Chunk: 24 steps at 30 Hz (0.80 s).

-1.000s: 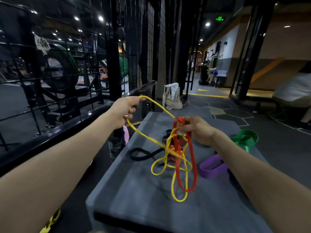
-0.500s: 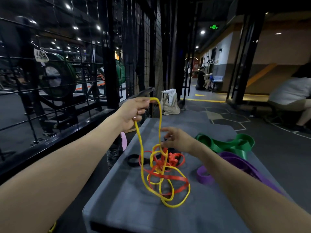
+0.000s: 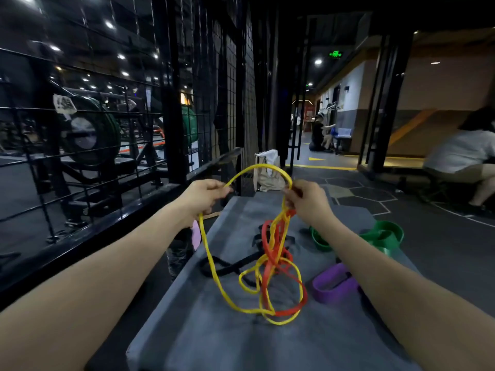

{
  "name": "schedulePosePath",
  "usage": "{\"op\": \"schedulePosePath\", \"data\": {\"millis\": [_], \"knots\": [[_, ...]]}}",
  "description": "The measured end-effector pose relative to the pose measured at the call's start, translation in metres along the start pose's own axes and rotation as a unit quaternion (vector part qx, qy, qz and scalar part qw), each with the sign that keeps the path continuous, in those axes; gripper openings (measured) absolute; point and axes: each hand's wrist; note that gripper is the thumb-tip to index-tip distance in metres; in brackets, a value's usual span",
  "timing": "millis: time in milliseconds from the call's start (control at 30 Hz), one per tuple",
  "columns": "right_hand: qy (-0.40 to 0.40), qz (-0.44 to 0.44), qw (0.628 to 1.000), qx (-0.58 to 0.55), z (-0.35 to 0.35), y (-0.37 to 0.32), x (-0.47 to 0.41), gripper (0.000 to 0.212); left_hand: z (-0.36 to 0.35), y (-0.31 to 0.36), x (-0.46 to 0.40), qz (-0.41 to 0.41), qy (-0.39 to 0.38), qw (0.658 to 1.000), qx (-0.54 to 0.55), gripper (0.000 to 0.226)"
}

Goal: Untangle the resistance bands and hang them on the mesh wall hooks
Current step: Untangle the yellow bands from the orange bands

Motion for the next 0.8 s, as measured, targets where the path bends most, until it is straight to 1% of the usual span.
{"op": "schedulePosePath", "data": {"millis": [67,133,167,300,400,500,533,567,600,667,733,800], "knots": [[0.043,-0.006,0.999,-0.012,0.007,0.003,-0.004,0.029,-0.004,-0.007,0.003,-0.02,-0.01,0.999,-0.049,0.003],[0.071,-0.017,0.997,-0.015,0.014,0.009,-0.006,0.034,-0.01,-0.017,0.006,-0.026,-0.031,0.995,-0.089,0.006],[0.072,-0.022,0.997,-0.018,0.016,0.011,-0.006,0.035,-0.013,-0.021,0.008,-0.023,-0.037,0.994,-0.101,0.008],[0.037,-0.048,0.998,-0.027,0.013,0.02,0.0,0.03,-0.039,-0.031,0.017,-0.016,-0.05,0.995,-0.082,0.004],[0.03,-0.059,0.997,-0.036,0.01,0.025,0.005,0.033,-0.069,-0.034,0.021,-0.002,-0.076,0.995,-0.061,0.004],[0.026,-0.068,0.996,-0.06,0.013,0.026,0.007,0.032,-0.104,-0.037,0.023,-0.014,-0.109,0.99,-0.093,0.027],[0.024,-0.069,0.995,-0.067,0.014,0.027,0.007,0.029,-0.115,-0.037,0.026,-0.018,-0.113,0.989,-0.09,0.026],[0.02,-0.067,0.995,-0.07,0.016,0.027,0.007,0.027,-0.126,-0.037,0.028,-0.017,-0.113,0.99,-0.087,0.018],[0.016,-0.065,0.996,-0.066,0.017,0.028,0.006,0.025,-0.135,-0.037,0.03,-0.021,-0.111,0.989,-0.101,0.014],[0.015,-0.064,0.996,-0.067,0.023,0.028,0.006,0.024,-0.143,-0.034,0.032,-0.036,-0.098,0.98,-0.168,0.03],[0.012,-0.056,0.996,-0.071,0.03,0.033,0.007,0.021,-0.138,-0.03,0.027,-0.07,-0.082,0.966,-0.234,0.029],[0.016,-0.048,0.997,-0.061,0.036,0.041,0.008,0.018,-0.126,-0.02,0.017,-0.086,-0.079,0.968,-0.223,0.027]]}}
Point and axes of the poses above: each hand's wrist, its own x-axis away from the middle knuckle, its own z-axis out of the back of the hand, y = z × x, and after that the axes turned 14 degrees about y, right-handed
